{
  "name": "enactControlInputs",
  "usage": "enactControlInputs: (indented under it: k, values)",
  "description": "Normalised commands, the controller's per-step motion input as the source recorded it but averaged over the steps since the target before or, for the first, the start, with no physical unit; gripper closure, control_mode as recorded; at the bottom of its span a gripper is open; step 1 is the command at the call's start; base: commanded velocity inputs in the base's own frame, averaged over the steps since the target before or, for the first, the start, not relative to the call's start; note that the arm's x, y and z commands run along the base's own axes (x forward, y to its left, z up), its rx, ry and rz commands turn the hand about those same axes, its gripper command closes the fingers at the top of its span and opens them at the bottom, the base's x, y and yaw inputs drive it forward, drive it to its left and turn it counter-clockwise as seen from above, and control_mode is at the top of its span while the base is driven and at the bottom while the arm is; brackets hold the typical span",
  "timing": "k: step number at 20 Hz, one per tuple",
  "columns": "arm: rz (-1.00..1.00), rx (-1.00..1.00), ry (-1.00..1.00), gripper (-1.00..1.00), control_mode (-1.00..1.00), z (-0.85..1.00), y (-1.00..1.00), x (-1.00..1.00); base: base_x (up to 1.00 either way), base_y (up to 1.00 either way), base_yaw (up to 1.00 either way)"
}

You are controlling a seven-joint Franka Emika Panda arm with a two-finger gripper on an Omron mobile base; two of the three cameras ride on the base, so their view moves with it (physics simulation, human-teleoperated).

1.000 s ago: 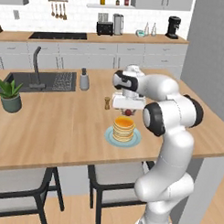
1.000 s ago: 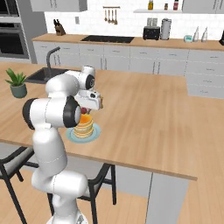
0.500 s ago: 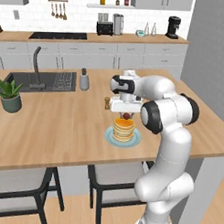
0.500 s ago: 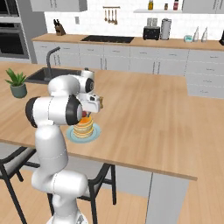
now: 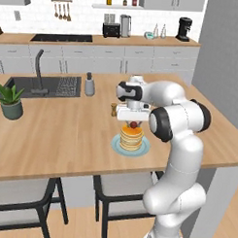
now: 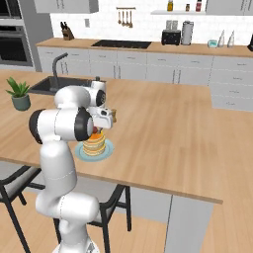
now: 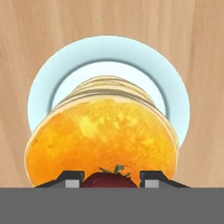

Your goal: Take the strawberry from the fridge and place it on top of the pancake, located on the dining counter.

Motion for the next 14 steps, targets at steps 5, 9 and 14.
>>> enactControlInputs:
  k: [5,9,14]
  values:
    - [0.0,0.0,0.0,1.0,-1.0,-0.11,0.04,0.0,0.0,0.0,0.0]
    - [0.0,0.0,-0.01,-1.0,-1.0,-0.15,0.0,-0.05,0.0,0.0,0.0]
    - [0.0,0.0,-0.04,-1.0,-1.0,-0.06,0.01,-0.15,0.0,0.0,0.0]
